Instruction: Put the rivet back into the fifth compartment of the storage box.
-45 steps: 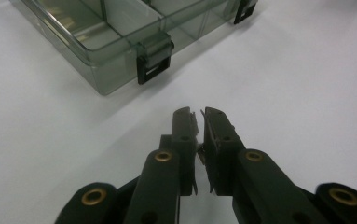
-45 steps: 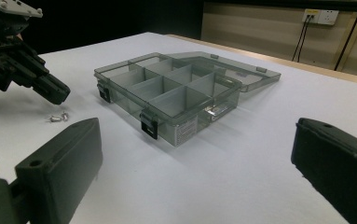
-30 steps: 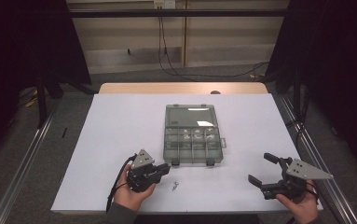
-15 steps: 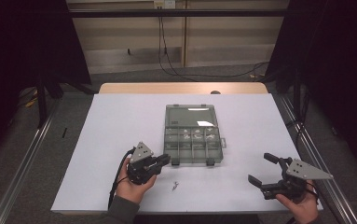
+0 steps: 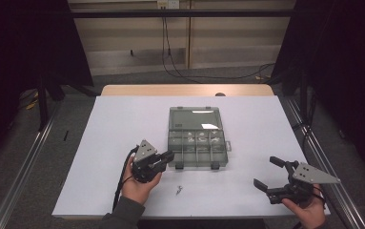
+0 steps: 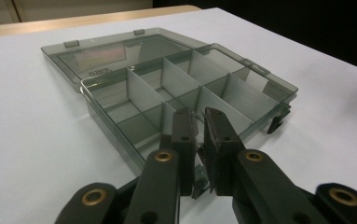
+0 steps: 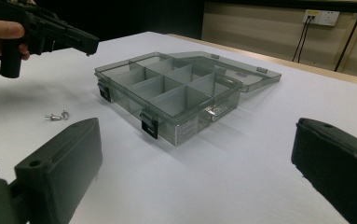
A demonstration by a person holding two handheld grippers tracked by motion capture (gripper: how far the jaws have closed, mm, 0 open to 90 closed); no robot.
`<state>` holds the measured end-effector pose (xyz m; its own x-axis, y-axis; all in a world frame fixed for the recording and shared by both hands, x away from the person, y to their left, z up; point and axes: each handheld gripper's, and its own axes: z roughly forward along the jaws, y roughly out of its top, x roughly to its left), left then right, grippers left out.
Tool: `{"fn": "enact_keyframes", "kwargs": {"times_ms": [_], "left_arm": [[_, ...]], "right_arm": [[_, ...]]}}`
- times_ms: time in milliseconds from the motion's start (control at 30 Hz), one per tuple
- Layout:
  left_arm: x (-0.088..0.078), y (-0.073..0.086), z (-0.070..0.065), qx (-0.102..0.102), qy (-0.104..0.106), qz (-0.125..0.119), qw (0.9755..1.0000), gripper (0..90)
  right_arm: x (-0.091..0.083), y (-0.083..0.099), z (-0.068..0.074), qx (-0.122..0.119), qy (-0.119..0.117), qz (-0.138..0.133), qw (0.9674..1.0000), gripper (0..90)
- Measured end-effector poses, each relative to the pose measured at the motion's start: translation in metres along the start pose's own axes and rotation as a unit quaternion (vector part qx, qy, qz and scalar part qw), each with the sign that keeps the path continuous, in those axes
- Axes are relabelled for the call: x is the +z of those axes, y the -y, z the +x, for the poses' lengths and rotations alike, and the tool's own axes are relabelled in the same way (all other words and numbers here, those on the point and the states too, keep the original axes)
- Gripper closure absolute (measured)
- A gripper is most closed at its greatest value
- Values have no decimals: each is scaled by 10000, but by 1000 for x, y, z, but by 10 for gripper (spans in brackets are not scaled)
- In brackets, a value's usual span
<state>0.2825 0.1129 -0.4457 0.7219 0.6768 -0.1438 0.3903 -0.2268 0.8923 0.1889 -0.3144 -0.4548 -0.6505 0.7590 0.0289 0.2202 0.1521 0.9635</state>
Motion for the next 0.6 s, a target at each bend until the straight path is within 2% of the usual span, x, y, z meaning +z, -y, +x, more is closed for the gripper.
{"fn": "enact_keyframes", "kwargs": {"times_ms": [267, 300, 600], "left_arm": [[6, 0, 3, -54, -41, -68, 10000, 832], [7, 0, 4, -61, -47, -72, 9999, 832], [16, 2, 7, 24, -158, -26, 9999, 830]], "right_arm": [[0, 0, -1, -12, -111, 58, 9999, 13], [1, 0, 0, 3, -36, 2, 10000, 13], [0, 0, 0, -12, -33, 5, 10000, 13]]}}
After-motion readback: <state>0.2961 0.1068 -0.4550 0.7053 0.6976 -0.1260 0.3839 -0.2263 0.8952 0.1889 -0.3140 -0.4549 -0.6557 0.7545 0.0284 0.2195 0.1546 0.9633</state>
